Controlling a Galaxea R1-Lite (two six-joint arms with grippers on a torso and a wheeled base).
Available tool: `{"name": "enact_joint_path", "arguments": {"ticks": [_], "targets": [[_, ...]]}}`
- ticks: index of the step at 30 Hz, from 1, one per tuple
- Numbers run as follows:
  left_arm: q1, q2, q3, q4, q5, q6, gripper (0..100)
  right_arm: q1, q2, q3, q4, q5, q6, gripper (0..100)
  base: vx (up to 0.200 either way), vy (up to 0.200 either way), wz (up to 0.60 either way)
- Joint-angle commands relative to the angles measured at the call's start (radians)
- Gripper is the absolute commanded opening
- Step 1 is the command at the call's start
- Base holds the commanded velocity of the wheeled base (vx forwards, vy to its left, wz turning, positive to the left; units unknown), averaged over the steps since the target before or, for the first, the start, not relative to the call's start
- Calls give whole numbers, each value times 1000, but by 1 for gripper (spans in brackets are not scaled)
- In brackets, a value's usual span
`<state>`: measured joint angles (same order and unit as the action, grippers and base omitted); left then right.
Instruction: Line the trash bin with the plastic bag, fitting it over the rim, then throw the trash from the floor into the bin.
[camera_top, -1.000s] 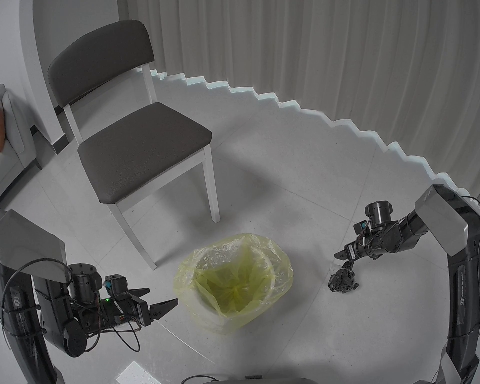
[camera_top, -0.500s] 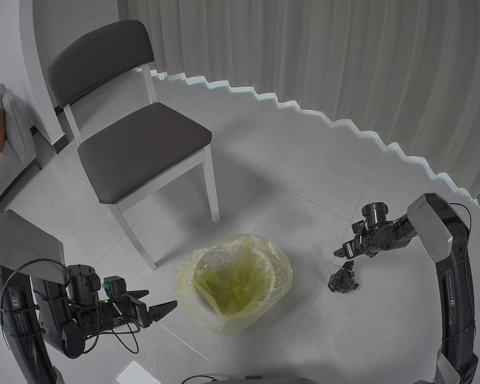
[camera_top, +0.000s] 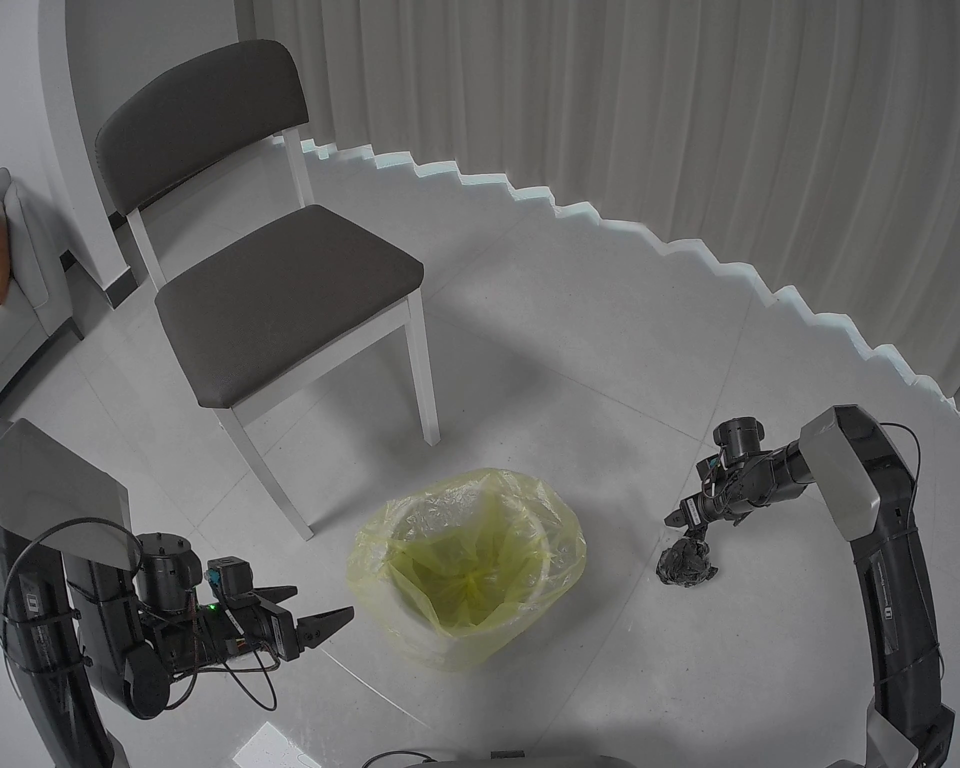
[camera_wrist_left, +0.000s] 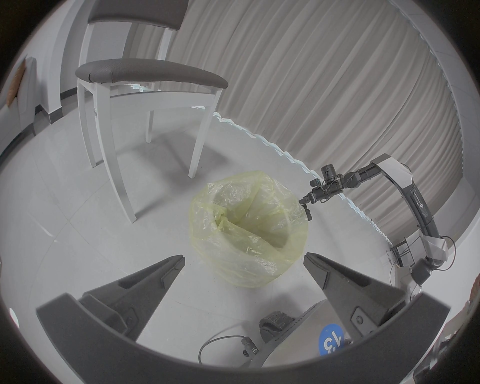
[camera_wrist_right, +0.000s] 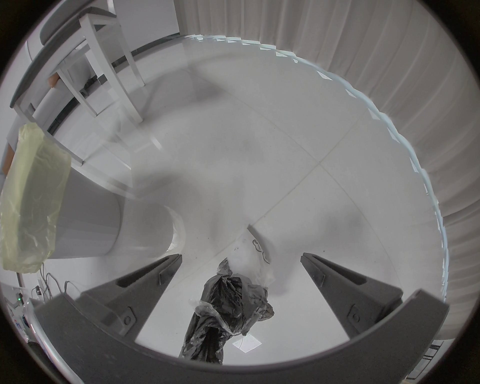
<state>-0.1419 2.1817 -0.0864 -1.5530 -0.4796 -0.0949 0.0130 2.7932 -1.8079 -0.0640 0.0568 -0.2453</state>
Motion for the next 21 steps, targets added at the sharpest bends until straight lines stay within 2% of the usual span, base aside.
{"name": "enact_joint_path", "arguments": {"ticks": [1, 7, 15, 21], "targets": [[2, 10, 5, -18, -1, 0, 100, 4, 63, -76, 50, -8, 1, 100, 0, 0, 0], [2, 33, 0, -18, -1, 0, 100, 8, 104, -162, 147, -9, 3, 100, 0, 0, 0], [4, 46, -7, -18, -1, 0, 100, 8, 120, -192, 191, -14, 4, 100, 0, 0, 0], [5, 50, -10, -18, 1, 0, 100, 8, 161, -192, 274, -52, 6, 100, 0, 0, 0]]}}
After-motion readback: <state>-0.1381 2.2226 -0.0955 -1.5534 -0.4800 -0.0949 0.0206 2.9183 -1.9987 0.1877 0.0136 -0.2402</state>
